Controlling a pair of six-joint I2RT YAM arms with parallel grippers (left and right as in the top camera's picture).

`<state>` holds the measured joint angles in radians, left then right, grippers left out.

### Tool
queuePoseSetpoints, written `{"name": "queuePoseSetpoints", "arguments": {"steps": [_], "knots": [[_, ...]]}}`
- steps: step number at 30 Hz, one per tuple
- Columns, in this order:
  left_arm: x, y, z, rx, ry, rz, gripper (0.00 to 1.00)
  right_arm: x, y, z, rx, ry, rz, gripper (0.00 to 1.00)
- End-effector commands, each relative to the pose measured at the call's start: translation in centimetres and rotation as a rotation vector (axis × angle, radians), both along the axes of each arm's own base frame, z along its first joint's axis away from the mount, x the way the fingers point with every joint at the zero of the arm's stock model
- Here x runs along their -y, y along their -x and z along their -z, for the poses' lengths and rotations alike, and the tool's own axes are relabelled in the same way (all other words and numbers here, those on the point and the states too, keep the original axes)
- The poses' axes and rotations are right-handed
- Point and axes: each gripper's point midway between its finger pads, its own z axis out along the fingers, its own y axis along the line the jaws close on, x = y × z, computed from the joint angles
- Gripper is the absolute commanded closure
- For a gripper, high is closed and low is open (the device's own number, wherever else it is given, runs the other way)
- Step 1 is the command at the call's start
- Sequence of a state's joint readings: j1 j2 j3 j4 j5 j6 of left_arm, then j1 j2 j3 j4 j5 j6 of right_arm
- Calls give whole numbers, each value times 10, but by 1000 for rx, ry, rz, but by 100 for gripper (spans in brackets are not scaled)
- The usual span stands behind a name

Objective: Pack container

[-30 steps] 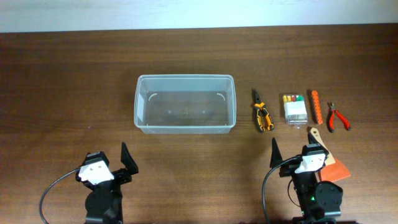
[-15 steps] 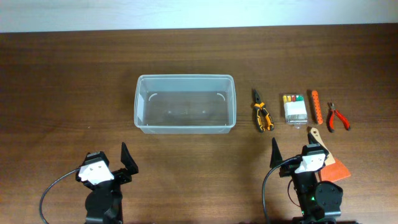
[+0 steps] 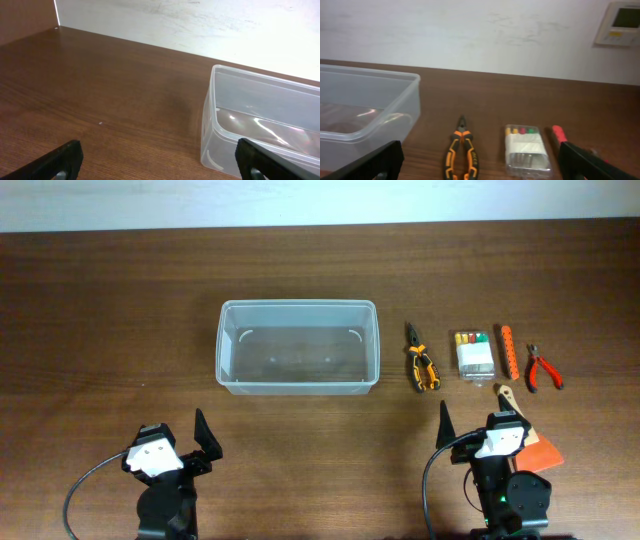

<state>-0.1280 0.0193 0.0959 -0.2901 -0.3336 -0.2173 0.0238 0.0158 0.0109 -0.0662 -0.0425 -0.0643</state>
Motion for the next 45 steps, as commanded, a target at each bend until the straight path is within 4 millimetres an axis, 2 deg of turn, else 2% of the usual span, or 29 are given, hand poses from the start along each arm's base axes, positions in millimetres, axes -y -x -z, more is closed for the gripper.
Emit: {"name": "queuePoseSetpoints", "arguments": {"steps": [1, 4, 9, 13, 19, 23, 26, 31, 35, 38, 40, 44, 45], "knots": [[0, 0, 0, 1, -9, 1, 1, 9, 0, 0, 9, 24, 47, 1], [0, 0, 0, 1, -9, 1, 1, 9, 0, 1, 3, 25, 47, 1], [0, 0, 0, 1, -9, 1, 1, 8, -1, -20, 88, -23, 45, 1], [0, 0, 0, 1, -9, 1, 1, 13, 1, -44, 146, -62, 72, 1], [0, 0, 0, 1, -9, 1, 1, 27, -4, -94, 132, -60, 158, 1], [0, 0, 0, 1, -9, 1, 1, 27, -28, -137, 50, -52, 158, 1], [0, 0, 0, 1, -9, 1, 1, 22, -57, -168, -89, -40, 140, 1], [0, 0, 0, 1, -9, 1, 1, 17, -96, -194, -405, -19, 122, 1], [0, 0, 0, 1, -9, 1, 1, 13, -125, -204, -596, -12, 102, 1], [0, 0, 0, 1, -9, 1, 1, 12, -150, -203, -623, -11, 101, 1], [0, 0, 0, 1, -9, 1, 1, 12, -161, -192, -651, -9, 102, 1], [0, 0, 0, 1, -9, 1, 1, 6, -168, -161, -752, 2, 68, 1], [0, 0, 0, 1, -9, 1, 1, 6, -168, -154, -779, 7, 64, 7]]}}
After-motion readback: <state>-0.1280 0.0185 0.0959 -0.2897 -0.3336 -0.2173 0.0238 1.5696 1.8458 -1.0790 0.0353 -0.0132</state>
